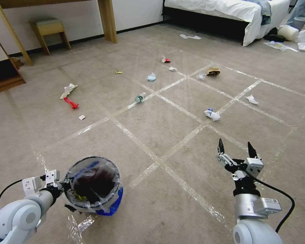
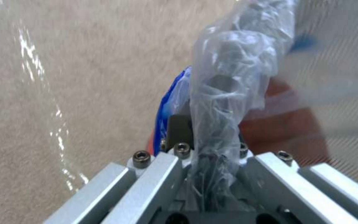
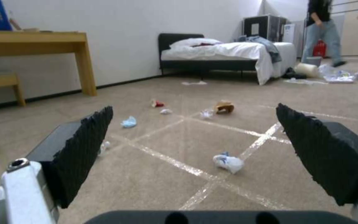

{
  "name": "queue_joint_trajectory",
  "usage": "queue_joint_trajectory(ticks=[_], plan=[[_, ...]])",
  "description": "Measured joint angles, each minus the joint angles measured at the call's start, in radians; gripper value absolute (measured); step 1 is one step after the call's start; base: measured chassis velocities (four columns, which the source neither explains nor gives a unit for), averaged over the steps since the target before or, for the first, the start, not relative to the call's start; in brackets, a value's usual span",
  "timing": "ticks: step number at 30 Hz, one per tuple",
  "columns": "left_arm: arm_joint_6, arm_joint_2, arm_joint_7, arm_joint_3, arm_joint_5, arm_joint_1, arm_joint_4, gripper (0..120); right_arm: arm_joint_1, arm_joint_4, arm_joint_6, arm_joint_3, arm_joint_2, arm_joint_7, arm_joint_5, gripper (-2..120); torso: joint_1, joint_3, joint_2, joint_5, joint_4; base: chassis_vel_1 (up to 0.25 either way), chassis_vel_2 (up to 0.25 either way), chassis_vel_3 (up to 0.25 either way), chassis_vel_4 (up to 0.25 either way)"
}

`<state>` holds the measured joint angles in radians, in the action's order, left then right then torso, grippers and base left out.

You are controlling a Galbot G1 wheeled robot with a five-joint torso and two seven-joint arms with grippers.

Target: Pick up the trash bin and place the garbage on the floor into it.

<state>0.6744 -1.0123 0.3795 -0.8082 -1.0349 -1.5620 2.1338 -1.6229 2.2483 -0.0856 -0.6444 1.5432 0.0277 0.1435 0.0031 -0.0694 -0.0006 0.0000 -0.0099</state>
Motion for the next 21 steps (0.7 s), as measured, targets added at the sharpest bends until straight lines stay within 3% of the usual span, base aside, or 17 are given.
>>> queue_joint_trajectory(ticks=[2,3,5,6,7,12,21], plan=[[0.006,-0.026,0.024,-0.026,-0.013,-0.053,0.106,1,-0.001,0.018,0.002,-0.004,-0.019,-0.024,0.032,100,0.000,0.000,0.000,0.0004,0.0003,0.000,0.000,0.000,0.000],[0.006,-0.026,0.024,-0.026,-0.013,-0.053,0.106,1,-0.001,0.018,0.002,-0.004,-0.019,-0.024,0.032,100,0.000,0.000,0.000,0.0004,0.0003,0.000,0.000,0.000,0.000],[0.031,-0.040,0.065,-0.038,-0.045,-0.102,0.195,1,0.003,0.026,0.001,-0.009,-0.034,-0.034,0.049,100,0.000,0.000,0.000,0.0005,0.0004,0.000,0.000,0.000,0.000],[0.031,-0.040,0.065,-0.038,-0.045,-0.102,0.195,1,0.003,0.026,0.001,-0.009,-0.034,-0.034,0.049,100,0.000,0.000,0.000,0.0005,0.0004,0.000,0.000,0.000,0.000],[0.051,-0.045,0.102,-0.040,-0.077,-0.127,0.236,1,0.003,0.029,-0.002,-0.010,-0.042,-0.036,0.057,100,0.000,0.000,0.000,0.0004,0.0004,0.000,0.000,0.000,0.000],[0.063,-0.041,0.136,-0.041,-0.110,-0.152,0.265,1,0.001,0.029,-0.018,-0.010,-0.059,-0.037,0.071,100,0.000,0.000,0.000,0.0004,0.0003,0.000,0.000,0.000,0.000],[0.064,-0.058,0.150,-0.037,-0.142,-0.132,0.244,1,0.019,0.006,-0.027,-0.014,-0.088,-0.044,0.103,100,0.000,0.000,0.000,0.0002,0.0002,0.000,0.000,0.000,0.000]])
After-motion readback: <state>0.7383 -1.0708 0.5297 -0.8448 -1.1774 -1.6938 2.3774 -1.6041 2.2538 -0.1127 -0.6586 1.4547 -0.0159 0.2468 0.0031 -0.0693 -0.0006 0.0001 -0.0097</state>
